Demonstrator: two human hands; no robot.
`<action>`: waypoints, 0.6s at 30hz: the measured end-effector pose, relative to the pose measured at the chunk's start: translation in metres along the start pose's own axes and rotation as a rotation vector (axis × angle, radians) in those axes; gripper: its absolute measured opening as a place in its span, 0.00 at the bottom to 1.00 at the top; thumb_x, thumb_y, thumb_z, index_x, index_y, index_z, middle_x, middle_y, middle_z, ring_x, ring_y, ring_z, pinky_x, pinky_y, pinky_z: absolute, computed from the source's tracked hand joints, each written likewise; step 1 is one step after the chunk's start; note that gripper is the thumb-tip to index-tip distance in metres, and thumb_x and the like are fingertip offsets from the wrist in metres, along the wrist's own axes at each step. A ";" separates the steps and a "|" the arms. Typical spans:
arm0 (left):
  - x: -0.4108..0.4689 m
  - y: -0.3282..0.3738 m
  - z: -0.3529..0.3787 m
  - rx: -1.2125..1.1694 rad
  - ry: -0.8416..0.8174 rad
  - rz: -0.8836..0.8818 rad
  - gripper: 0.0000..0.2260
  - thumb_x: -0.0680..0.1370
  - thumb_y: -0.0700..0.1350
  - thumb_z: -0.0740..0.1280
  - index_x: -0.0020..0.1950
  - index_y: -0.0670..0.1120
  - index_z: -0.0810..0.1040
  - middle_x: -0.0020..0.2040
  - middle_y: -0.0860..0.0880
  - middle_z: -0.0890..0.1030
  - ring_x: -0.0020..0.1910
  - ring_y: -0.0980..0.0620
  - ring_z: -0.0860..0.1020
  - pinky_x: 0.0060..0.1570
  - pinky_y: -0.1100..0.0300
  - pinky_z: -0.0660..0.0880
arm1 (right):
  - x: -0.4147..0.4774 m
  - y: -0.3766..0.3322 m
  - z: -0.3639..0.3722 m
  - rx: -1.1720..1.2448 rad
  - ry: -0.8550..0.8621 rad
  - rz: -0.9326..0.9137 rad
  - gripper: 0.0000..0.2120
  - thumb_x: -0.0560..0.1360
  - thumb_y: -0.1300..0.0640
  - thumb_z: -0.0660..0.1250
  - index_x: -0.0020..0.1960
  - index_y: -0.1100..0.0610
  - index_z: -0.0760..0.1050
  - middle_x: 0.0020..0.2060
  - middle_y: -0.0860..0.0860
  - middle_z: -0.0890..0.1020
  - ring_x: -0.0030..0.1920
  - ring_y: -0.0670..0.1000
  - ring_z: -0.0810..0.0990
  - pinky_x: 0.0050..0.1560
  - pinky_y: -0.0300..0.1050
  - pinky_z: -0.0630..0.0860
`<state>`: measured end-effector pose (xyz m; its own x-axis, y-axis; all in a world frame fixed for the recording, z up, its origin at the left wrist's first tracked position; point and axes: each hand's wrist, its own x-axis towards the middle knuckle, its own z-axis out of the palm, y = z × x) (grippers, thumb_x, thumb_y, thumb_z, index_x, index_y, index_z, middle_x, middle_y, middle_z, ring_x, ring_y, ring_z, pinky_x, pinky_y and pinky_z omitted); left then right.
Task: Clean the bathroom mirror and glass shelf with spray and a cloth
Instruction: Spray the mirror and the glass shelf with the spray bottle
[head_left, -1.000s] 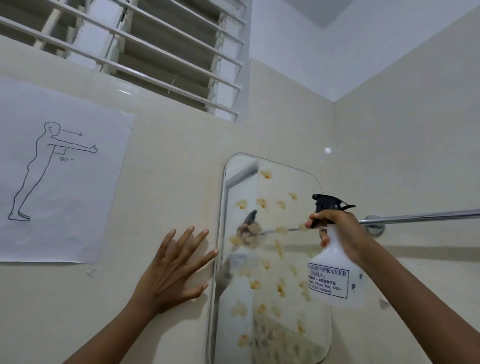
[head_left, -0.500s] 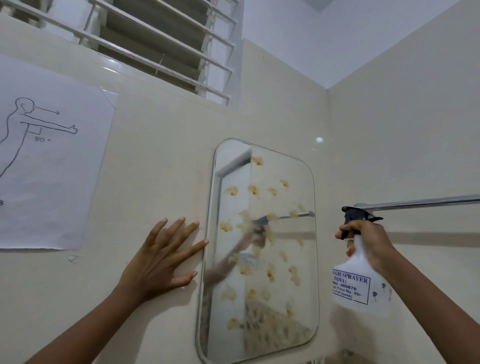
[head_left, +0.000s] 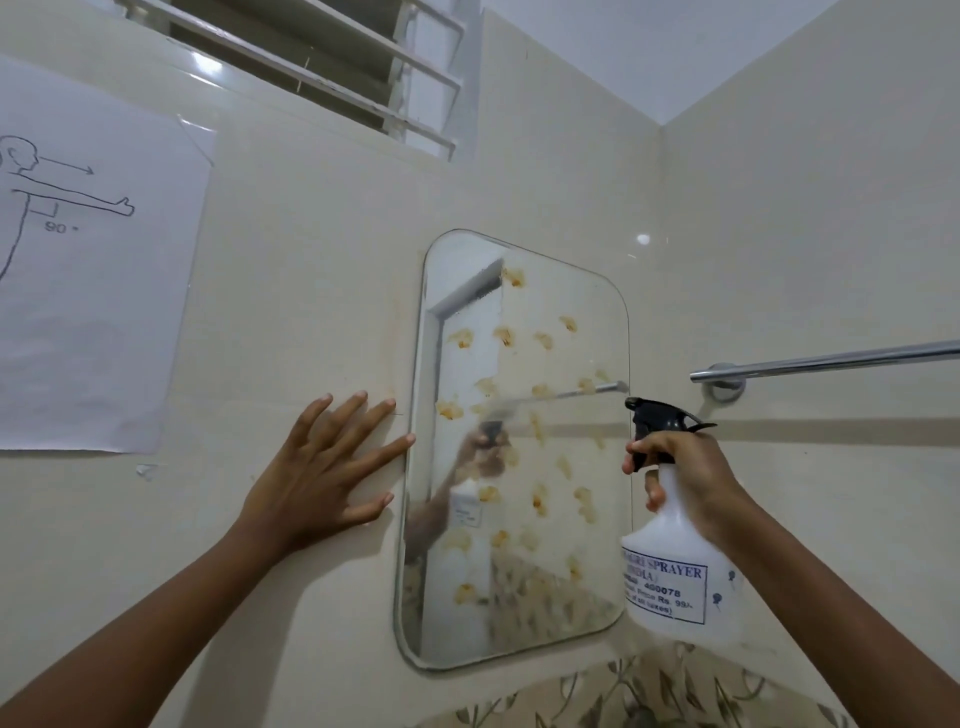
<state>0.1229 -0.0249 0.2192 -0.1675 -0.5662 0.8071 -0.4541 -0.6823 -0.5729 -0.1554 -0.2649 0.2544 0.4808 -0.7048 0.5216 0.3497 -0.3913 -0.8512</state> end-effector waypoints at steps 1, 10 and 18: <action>0.000 0.000 0.000 -0.002 -0.002 0.001 0.29 0.75 0.63 0.53 0.74 0.55 0.59 0.74 0.43 0.63 0.71 0.40 0.64 0.69 0.41 0.56 | -0.004 -0.001 0.005 0.004 -0.016 -0.015 0.06 0.72 0.66 0.61 0.38 0.67 0.74 0.33 0.60 0.79 0.16 0.51 0.65 0.21 0.41 0.66; -0.001 -0.001 0.000 0.008 0.000 0.006 0.28 0.75 0.63 0.53 0.74 0.55 0.59 0.74 0.43 0.64 0.72 0.41 0.64 0.69 0.42 0.56 | -0.040 0.021 0.025 -0.031 -0.214 0.043 0.10 0.70 0.69 0.60 0.48 0.74 0.73 0.35 0.65 0.80 0.15 0.52 0.65 0.21 0.39 0.64; 0.000 -0.001 0.002 0.024 0.004 0.010 0.28 0.75 0.63 0.52 0.74 0.55 0.58 0.74 0.43 0.63 0.72 0.40 0.64 0.69 0.42 0.55 | -0.043 0.062 -0.017 -0.015 -0.071 0.109 0.08 0.71 0.70 0.60 0.47 0.70 0.75 0.41 0.66 0.83 0.15 0.52 0.65 0.19 0.39 0.66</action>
<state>0.1249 -0.0250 0.2191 -0.1750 -0.5710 0.8021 -0.4316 -0.6877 -0.5838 -0.1682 -0.2687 0.1781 0.5710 -0.7003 0.4284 0.2805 -0.3240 -0.9035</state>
